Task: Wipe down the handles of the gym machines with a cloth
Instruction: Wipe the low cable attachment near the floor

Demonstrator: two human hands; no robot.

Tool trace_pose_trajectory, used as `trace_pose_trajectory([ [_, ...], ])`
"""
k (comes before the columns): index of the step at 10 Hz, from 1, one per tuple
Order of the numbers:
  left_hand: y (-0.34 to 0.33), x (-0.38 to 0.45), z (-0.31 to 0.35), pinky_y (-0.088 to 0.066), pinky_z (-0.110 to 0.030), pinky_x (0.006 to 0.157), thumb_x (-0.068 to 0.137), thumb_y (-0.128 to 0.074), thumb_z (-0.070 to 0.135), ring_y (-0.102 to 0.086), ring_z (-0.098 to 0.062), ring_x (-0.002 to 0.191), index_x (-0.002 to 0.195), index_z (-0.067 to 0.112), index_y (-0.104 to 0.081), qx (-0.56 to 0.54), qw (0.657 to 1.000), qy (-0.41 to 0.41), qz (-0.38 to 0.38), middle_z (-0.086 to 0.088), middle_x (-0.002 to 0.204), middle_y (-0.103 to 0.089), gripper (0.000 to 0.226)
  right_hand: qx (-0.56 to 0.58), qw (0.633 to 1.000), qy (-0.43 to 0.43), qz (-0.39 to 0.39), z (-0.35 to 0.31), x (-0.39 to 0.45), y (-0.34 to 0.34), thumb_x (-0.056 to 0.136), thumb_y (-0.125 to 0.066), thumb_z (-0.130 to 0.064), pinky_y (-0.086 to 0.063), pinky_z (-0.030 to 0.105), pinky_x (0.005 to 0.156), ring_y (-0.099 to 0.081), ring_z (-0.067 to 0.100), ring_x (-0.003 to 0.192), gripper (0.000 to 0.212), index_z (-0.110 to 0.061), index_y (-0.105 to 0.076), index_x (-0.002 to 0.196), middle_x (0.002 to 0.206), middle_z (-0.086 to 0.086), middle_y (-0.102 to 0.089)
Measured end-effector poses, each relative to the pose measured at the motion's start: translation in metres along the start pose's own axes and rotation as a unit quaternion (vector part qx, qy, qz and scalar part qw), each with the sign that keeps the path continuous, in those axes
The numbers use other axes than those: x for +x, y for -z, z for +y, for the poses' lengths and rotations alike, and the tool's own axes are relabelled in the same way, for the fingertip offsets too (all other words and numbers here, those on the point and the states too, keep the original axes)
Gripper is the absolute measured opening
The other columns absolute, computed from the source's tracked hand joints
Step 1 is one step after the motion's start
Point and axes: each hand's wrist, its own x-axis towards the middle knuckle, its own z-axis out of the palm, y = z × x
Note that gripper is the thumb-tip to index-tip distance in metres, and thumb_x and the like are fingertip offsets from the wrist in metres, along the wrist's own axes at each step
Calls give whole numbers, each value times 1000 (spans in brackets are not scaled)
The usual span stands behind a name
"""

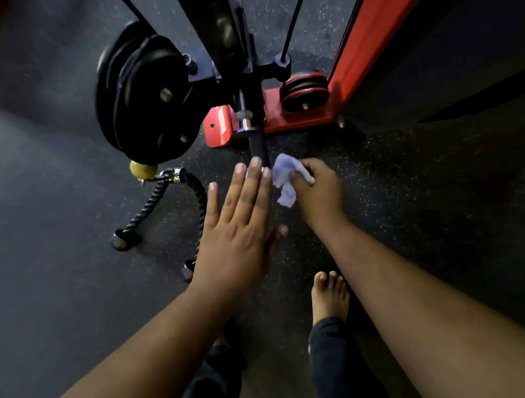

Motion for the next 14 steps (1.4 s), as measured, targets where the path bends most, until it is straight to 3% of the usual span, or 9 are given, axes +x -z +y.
trace_pose_trajectory([
  [2, -5, 0, -3, -15, -62, 124, 104, -49, 45, -1, -26, 159, 164, 9, -8, -2, 1000, -10, 19, -6, 172, 5, 81, -59, 989, 131, 34, -29, 63, -35, 95, -57, -6, -40, 20, 100, -60, 25, 123, 39, -12, -67, 132, 135, 12, -66],
  [3, -7, 0, -6, -14, -61, 125, 103, -52, 45, -2, -26, 159, 164, 11, -3, -4, 999, -26, 22, -5, 172, 7, 85, -126, 977, 141, -101, -22, 80, -55, 100, -52, -12, -29, 23, 116, -49, 26, 140, 42, -8, -60, 141, 149, 13, -54],
  [6, -9, 1, -7, -12, -62, 125, 105, -49, 49, -1, -29, 159, 164, 11, 3, -14, 999, -30, 14, -8, 172, 6, 87, -16, 955, 79, -287, 7, 47, -2, 99, -65, -18, -48, 36, 109, -64, 4, 118, 26, -32, -74, 119, 124, -6, -72],
  [7, -10, 2, -5, -11, -62, 125, 105, -49, 49, 0, -29, 159, 163, 11, 3, -13, 1000, -24, 15, -7, 172, 8, 87, -142, 951, 186, -204, -13, 58, 8, 99, -63, -13, -55, 37, 94, -69, 15, 103, 32, -32, -70, 123, 117, 2, -74],
  [8, -12, 2, -4, -10, -62, 125, 104, -53, 47, -1, -29, 159, 163, 9, -1, -7, 999, -23, 23, -7, 172, 7, 87, -253, 902, 319, -147, -34, 86, -10, 103, -43, -15, -37, 33, 114, -50, 24, 139, 45, -15, -54, 146, 151, 11, -52],
  [9, -12, 2, -6, -8, -61, 125, 104, -54, 48, -1, -29, 159, 163, 8, -2, -1, 999, -25, 24, -8, 171, 6, 88, -429, 776, 384, -257, -27, 100, -35, 107, -41, -16, -11, 31, 123, -16, 23, 156, 47, -9, -40, 154, 165, 11, -30],
  [10, -11, 1, -7, -8, -62, 125, 104, -53, 48, -1, -29, 159, 163, 9, 1, 5, 999, -31, 18, -7, 171, 6, 88, -434, 771, 371, -282, -10, 99, -43, 103, -55, -18, -29, 48, 122, -37, 36, 146, 43, -2, -53, 142, 152, 21, -48],
  [12, -4, 2, -7, -9, -64, 124, 105, -51, 49, 0, -28, 159, 163, 9, -3, 12, 999, -30, 9, -8, 171, 4, 85, -406, 786, 318, -342, -25, 83, 1, 95, -60, -5, -47, 37, 99, -62, 29, 115, 34, -13, -71, 126, 123, 10, -70],
  [14, -7, 2, -6, -10, -65, 124, 106, -51, 47, -3, -28, 159, 163, 10, -3, -7, 999, -28, 16, -7, 171, 3, 82, -404, 790, 354, -294, -22, 110, -43, 104, -51, -11, -21, 42, 124, -21, 30, 154, 50, -12, -43, 153, 162, 10, -36],
])
